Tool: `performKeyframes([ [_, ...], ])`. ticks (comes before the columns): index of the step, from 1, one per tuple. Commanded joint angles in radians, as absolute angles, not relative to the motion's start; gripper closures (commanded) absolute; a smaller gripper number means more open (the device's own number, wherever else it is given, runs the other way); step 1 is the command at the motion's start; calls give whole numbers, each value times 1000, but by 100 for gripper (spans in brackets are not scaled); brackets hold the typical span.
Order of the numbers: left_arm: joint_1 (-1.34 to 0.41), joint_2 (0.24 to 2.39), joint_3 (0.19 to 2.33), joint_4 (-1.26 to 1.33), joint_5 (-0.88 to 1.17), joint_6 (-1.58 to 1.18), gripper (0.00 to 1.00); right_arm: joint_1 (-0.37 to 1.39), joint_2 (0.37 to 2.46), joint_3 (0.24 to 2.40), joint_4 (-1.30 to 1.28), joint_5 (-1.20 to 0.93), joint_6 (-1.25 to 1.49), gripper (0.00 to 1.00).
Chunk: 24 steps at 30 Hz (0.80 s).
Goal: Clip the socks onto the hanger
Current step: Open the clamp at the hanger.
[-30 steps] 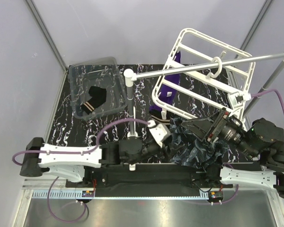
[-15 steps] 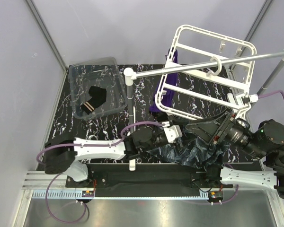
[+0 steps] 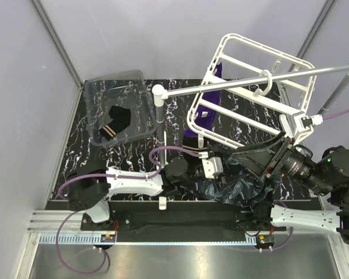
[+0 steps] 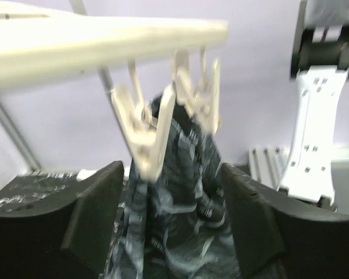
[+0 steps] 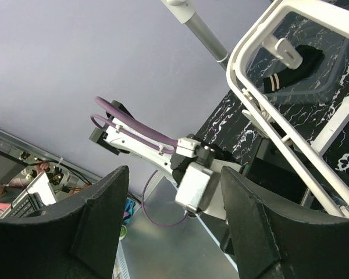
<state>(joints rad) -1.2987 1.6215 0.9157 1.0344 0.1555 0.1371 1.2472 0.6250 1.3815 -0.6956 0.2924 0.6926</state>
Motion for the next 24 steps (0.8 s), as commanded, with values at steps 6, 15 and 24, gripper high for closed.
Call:
performKeyframes([
  [6,-1299,1609,977,1134,224,61,43,1244,644,1404,-675,262,678,28],
  [15,-1298,1577,1019,988,232,-42,72,1244,672,1391,-702,232,689,28],
  [24,-1287,1516,997,931,190,-112,59,1244,646,1347,-749,250,712,28],
])
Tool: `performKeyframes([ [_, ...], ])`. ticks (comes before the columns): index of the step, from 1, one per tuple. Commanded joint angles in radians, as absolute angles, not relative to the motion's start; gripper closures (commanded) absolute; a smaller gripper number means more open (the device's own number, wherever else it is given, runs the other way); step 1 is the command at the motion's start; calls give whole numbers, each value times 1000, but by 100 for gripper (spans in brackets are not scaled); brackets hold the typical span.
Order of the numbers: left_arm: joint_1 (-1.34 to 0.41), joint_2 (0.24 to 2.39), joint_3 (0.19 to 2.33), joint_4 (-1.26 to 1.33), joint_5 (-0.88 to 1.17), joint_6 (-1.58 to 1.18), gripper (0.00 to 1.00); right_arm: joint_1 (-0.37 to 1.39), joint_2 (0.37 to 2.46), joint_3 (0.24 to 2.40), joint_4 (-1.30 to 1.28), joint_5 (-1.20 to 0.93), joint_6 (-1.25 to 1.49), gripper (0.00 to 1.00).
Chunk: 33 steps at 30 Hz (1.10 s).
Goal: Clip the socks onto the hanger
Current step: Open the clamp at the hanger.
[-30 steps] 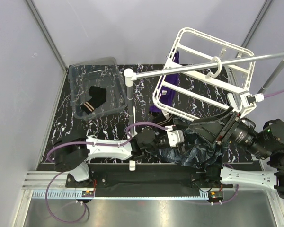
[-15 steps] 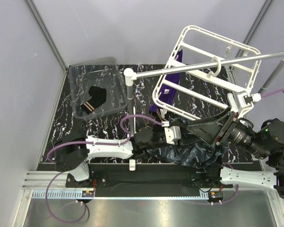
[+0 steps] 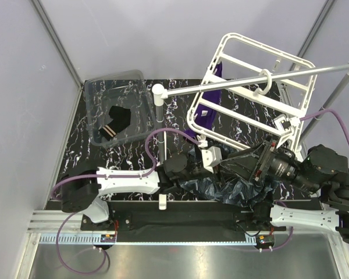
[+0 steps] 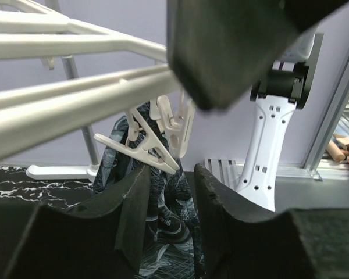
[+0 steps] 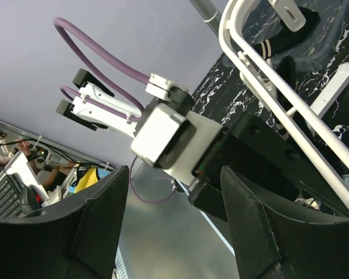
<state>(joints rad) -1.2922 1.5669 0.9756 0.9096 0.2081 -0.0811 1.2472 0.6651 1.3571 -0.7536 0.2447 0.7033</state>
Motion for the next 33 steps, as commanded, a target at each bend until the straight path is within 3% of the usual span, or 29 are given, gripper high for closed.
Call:
performKeyframes([
  [1,-1285,1514,997,933,183,-113,57,1244,641,1345,-747,253,713,28],
  [7,-1276,1526,1002,908,118,-133,43,1244,635,1356,-759,259,713,29],
  [18,-1258,1588,1043,891,78,-120,43,1244,638,1361,-756,252,704,29],
  [23,-1253,1603,1063,888,78,-130,49,1244,630,1353,-764,258,707,29],
  [31,-1247,1528,1051,749,37,-172,82,1243,618,1339,-807,253,729,37],
  [33,-1249,1500,1032,714,40,-192,85,1244,615,1328,-811,250,735,40],
])
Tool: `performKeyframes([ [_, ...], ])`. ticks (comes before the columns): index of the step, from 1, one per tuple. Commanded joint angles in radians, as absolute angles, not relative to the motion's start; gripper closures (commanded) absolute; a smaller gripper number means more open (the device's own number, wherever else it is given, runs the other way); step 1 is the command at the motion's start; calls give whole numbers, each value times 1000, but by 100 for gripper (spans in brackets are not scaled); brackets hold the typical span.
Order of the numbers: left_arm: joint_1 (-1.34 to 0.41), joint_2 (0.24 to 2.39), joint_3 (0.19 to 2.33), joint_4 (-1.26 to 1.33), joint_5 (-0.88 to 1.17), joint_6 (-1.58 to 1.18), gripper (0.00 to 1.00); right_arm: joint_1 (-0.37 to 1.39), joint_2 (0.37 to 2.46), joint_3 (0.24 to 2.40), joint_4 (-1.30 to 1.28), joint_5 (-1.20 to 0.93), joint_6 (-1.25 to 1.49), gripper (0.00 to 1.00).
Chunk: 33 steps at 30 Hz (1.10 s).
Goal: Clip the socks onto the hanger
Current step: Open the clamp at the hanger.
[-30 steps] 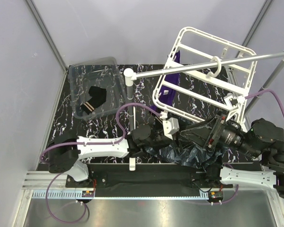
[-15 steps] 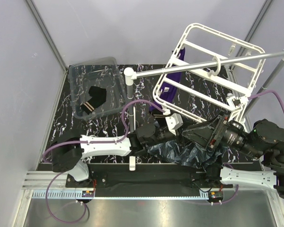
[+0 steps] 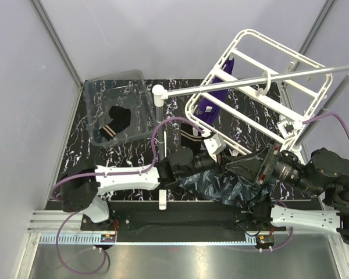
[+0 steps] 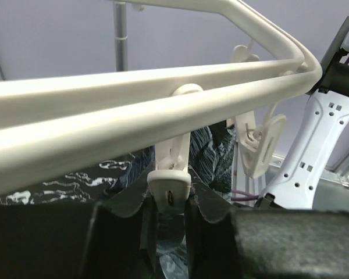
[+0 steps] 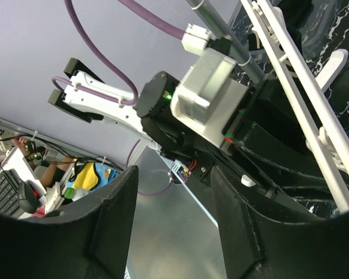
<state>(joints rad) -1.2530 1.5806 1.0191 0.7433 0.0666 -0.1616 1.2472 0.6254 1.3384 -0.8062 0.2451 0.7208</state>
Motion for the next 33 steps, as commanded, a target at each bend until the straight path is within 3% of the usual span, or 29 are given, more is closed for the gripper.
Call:
performKeyframes([
  [1,-1249,1465,1022,706,41,-196,87,1244,614,1325,-810,239,735,41],
  [11,-1252,1312,968,565,32,-258,94,1243,666,1304,-877,396,739,46],
  [18,-1261,1313,1028,453,44,-298,95,1243,713,1312,-873,535,733,40],
  [33,-1281,1315,1095,353,21,-357,99,1244,808,1374,-1031,744,817,42],
])
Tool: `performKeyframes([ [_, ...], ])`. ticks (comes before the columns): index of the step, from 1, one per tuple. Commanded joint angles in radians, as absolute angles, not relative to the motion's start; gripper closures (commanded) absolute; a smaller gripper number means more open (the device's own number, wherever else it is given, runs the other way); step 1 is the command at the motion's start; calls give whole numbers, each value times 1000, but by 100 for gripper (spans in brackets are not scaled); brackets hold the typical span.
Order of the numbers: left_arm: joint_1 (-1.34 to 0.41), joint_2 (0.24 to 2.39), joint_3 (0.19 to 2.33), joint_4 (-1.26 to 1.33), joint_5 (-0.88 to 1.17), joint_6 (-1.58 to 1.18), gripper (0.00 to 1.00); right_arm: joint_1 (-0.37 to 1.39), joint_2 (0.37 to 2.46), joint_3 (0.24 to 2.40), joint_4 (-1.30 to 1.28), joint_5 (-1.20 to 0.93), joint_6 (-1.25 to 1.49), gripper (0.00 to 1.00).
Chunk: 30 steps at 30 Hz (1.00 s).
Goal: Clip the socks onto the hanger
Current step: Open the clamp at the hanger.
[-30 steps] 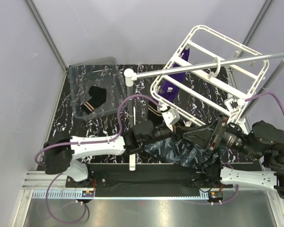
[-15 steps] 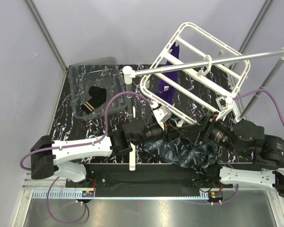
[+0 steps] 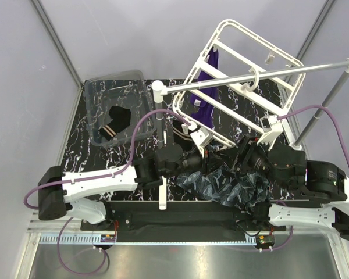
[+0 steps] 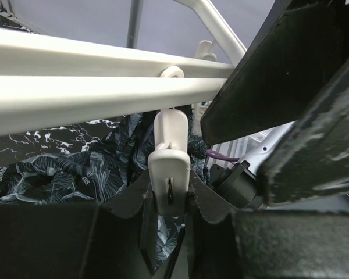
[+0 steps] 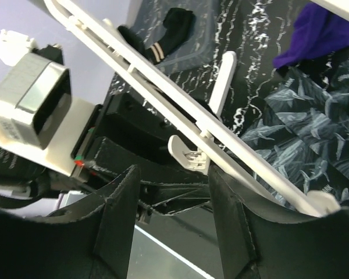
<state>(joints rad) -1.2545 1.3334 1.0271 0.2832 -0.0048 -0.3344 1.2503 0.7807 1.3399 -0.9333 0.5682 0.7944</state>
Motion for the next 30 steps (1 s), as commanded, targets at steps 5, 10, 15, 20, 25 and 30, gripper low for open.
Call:
performKeyframes([
  [5,-1289,1319,1115,345,26,-376,100,1244,821,1376,-1038,776,833,42],
  [10,-1302,1333,1149,330,26,-396,100,1243,857,1410,-1069,813,876,43],
  [15,-1318,1347,1170,322,28,-393,100,1244,861,1399,-1045,839,911,44],
  [20,-1322,1354,1170,311,18,-394,100,1244,854,1391,-1016,856,920,47],
  [25,-1322,1353,1166,305,6,-393,100,1244,856,1390,-1015,864,920,53],
  [30,-1321,1350,1163,295,2,-391,84,1243,828,1361,-1005,868,936,87],
])
